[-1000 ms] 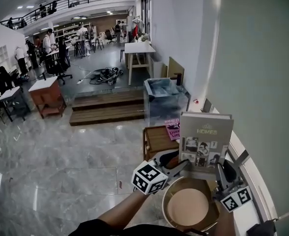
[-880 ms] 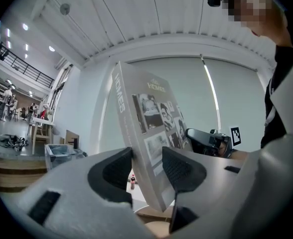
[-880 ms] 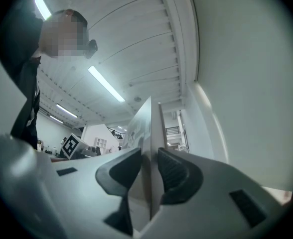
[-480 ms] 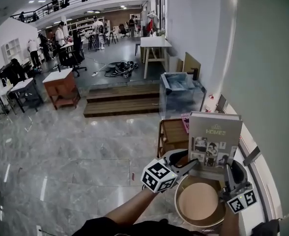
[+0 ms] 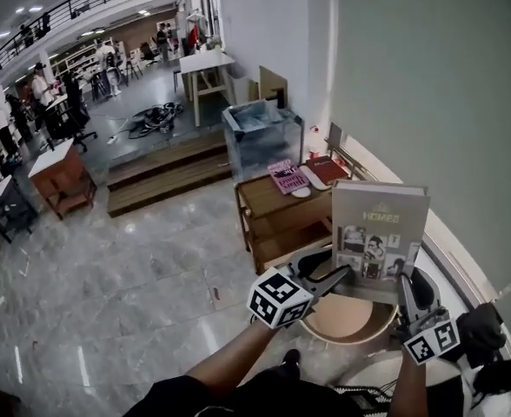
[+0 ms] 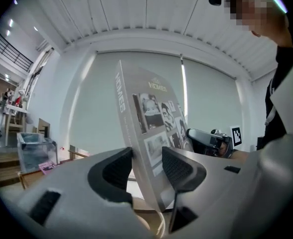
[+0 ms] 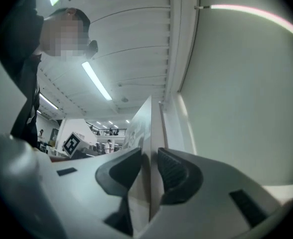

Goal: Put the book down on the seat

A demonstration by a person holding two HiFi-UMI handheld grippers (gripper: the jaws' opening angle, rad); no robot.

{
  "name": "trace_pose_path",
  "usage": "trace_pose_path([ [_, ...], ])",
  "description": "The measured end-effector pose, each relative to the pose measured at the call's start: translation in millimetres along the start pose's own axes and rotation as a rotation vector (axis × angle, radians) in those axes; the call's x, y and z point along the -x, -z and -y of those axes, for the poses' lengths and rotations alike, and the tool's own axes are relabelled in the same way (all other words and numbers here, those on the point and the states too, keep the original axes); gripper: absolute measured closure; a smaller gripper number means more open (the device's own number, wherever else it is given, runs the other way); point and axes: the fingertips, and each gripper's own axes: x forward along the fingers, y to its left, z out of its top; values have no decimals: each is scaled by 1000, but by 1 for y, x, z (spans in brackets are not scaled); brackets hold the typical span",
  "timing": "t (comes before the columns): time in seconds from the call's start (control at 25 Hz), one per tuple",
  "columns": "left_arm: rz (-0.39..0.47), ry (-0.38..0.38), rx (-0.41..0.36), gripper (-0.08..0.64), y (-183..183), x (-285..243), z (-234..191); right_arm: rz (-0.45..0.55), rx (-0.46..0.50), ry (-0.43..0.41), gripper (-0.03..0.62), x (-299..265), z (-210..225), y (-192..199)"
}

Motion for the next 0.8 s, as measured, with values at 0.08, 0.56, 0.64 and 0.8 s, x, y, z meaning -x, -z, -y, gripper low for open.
trace_pose_path([
  [0.08, -10, 71, -3, 356, 3, -16, 38, 0, 22, 76, 474, 44, 5, -13],
  [0.56, -33, 562, -39, 356, -3, -83, 241, 40, 168, 543, 474, 255, -7, -96],
  [0.64, -46, 659, -60, 356, 12, -111, 303, 55, 186, 640, 474, 322, 4, -101],
  [0.8, -61, 840, -70, 357, 28, -141, 375, 63, 234, 820, 474, 393, 2, -112],
])
